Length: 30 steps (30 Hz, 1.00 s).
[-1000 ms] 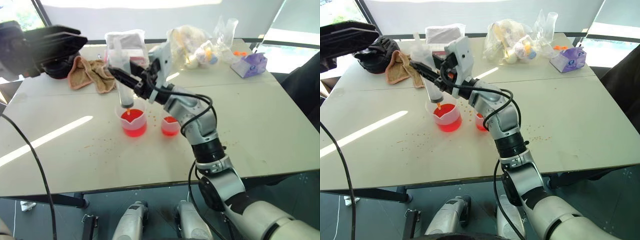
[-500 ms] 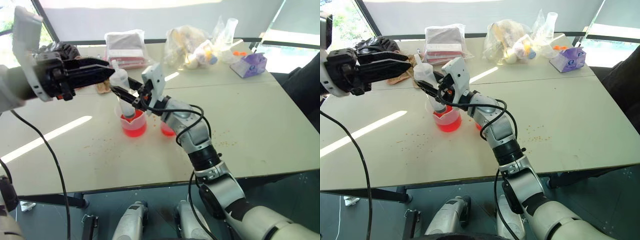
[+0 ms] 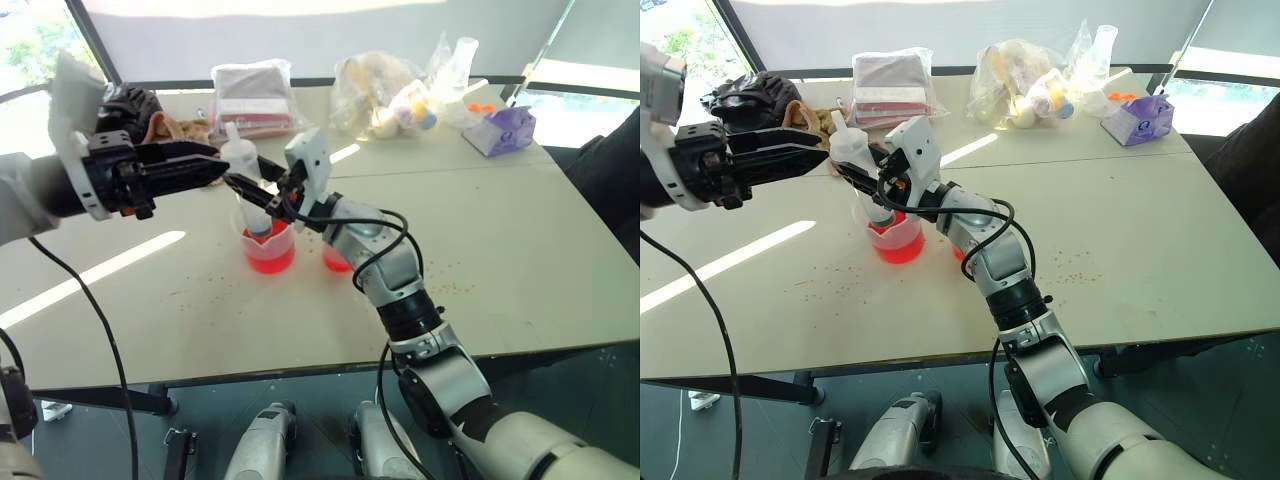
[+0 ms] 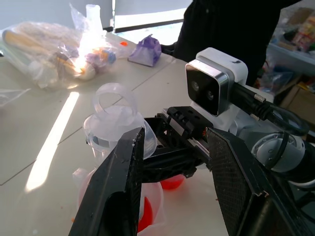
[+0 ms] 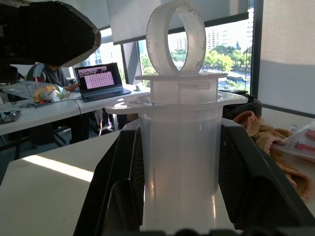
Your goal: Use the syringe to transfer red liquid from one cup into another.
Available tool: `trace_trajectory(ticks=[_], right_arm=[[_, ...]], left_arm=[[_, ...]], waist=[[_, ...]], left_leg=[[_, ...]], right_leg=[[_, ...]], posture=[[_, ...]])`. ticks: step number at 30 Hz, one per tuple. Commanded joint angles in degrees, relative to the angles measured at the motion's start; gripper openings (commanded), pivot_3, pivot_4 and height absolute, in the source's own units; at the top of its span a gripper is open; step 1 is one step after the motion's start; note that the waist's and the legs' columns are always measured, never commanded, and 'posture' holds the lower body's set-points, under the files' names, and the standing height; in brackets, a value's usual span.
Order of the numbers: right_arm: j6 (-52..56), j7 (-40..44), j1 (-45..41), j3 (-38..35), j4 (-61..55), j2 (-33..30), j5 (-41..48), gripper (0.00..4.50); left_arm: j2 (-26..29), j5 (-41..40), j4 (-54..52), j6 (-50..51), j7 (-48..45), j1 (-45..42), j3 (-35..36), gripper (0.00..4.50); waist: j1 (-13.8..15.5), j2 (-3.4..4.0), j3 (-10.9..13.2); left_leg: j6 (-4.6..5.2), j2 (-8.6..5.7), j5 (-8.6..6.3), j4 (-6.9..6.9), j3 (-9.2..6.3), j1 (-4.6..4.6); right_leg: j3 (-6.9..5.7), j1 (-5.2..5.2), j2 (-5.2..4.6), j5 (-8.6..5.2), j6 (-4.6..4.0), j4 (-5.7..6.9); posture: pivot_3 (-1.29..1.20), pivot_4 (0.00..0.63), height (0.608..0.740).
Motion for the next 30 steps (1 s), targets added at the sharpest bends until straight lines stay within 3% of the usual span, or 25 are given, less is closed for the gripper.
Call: trace_trajectory(ticks=[1, 28, 29, 30], right_arm=[[-0.29, 0.53, -0.28, 0.11, -3.06, 0.39, 0.4, 1.42], [1.08, 1.16, 1.47, 1.7, -3.66, 0.08, -0.81, 1.42], [1.1, 1.18, 1.52, 1.71, -3.6, 0.11, -0.82, 1.42], [0.97, 1.22, 1.57, 1.75, -3.42, 0.13, -0.91, 1.42]], left_arm=[[-0.73, 1.63, 0.5, -2.16, -0.59, -1.55, -0.54, 2.06], [-11.42, 14.56, 4.35, -8.91, -1.03, -3.43, -8.87, 2.06], [-11.66, 14.74, 4.23, -8.89, -0.98, -3.34, -8.85, 1.49], [-11.96, 15.02, 4.18, -8.95, -0.9, -3.28, -8.86, 1.25]], waist=[[0.06, 0.0, 0.0], [0.08, 0.0, 0.0], [0.06, 0.0, 0.0], [0.06, 0.0, 0.0]], left_leg=[[0.0, 0.0, 0.0, 0.0, 0.0, 0.0], [0.0, -0.01, 0.0, 0.0, -0.01, 0.0], [0.0, -0.01, 0.0, 0.0, -0.02, 0.0], [0.0, -0.01, 0.0, 0.0, -0.01, 0.0]], right_leg=[[0.0, 0.0, 0.0, 0.0, 0.0, 0.0], [-0.02, 0.0, 0.01, 0.0, 0.0, 0.0], [-0.02, 0.0, 0.01, 0.0, 0.0, 0.0], [-0.02, 0.0, 0.01, 0.0, 0.0, 0.0]], posture=[[0.0, 0.15, 0.736], [0.0, 0.15, 0.736], [0.0, 0.15, 0.736], [0.0, 0.15, 0.736]])
